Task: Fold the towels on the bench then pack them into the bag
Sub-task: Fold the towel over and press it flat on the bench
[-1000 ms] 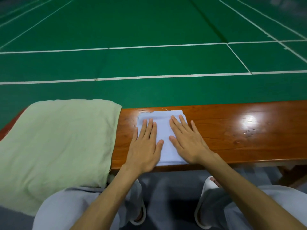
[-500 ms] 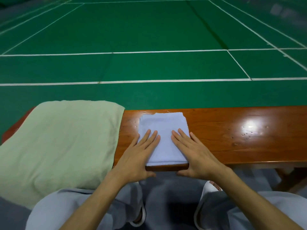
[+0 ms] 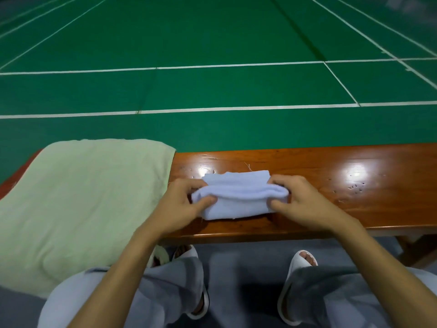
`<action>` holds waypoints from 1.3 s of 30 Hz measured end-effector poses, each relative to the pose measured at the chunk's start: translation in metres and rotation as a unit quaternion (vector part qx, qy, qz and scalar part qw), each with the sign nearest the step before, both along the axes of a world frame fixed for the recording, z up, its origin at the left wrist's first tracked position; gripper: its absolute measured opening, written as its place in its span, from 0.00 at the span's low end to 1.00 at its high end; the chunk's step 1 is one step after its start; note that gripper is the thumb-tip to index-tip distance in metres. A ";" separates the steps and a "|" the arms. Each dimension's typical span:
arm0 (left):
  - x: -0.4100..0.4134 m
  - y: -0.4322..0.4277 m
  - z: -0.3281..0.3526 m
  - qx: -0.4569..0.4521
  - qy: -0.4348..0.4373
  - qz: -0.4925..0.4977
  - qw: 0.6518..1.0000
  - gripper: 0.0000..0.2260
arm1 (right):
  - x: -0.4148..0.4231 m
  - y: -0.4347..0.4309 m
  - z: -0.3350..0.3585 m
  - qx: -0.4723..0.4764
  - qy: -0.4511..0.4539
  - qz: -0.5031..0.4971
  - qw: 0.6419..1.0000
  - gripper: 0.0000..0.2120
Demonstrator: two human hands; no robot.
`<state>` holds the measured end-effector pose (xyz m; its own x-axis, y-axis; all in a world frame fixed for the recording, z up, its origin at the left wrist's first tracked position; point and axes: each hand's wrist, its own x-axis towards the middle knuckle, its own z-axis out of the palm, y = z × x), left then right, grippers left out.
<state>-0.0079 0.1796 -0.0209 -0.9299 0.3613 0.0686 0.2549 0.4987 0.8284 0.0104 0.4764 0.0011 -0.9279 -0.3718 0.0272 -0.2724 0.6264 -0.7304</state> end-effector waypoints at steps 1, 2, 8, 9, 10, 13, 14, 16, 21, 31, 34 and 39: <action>-0.006 0.002 -0.003 0.011 -0.007 0.022 1.000 0.15 | -0.005 0.002 0.000 -0.033 -0.016 -0.016 0.999 0.03; -0.013 0.006 -0.007 0.019 -0.014 0.051 0.998 0.18 | -0.012 0.004 -0.004 -0.066 -0.039 -0.036 0.996 0.02; -0.040 0.029 -0.030 0.052 -0.080 0.245 0.965 0.17 | -0.043 -0.006 -0.034 -0.107 -0.074 -0.246 0.960 0.15; -0.041 0.030 -0.031 0.041 -0.073 0.263 0.961 0.18 | -0.044 -0.008 -0.037 -0.094 -0.073 -0.270 0.956 0.18; -0.041 0.031 -0.032 0.029 -0.067 0.273 0.959 0.20 | -0.045 -0.010 -0.038 -0.082 -0.073 -0.286 0.952 0.18; -0.036 0.034 -0.027 -0.029 -0.038 0.288 0.957 0.23 | -0.042 -0.012 -0.041 -0.053 -0.061 -0.306 0.949 0.16; -0.033 0.035 -0.025 -0.058 -0.014 0.292 0.955 0.23 | -0.040 -0.013 -0.040 -0.039 -0.054 -0.313 0.947 0.15; -0.026 0.037 -0.022 -0.112 0.069 0.290 0.948 0.24 | -0.037 -0.014 -0.038 0.002 -0.021 -0.332 0.943 0.19; -0.012 0.056 -0.013 -0.224 0.256 0.089 0.936 0.28 | -0.035 -0.027 -0.034 0.127 0.193 -0.204 0.951 0.33; 0.013 0.067 -0.055 -0.373 0.203 0.009 0.905 0.31 | -0.004 -0.049 -0.069 0.333 0.121 -0.073 0.932 0.35; 0.017 0.062 -0.055 -0.385 0.190 0.025 0.903 0.32 | 0.003 -0.043 -0.074 0.344 0.110 -0.101 0.927 0.34; 0.017 0.045 -0.055 -0.377 0.141 0.058 0.914 0.31 | 0.012 -0.036 -0.072 0.342 0.063 -0.132 0.928 0.35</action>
<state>0.0095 0.2242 -0.0758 -0.9484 0.3055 0.0845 0.3152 0.9374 0.1480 0.0224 0.4409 -0.0714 -0.9946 -0.1025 -0.0171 -0.1000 0.9890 -0.1091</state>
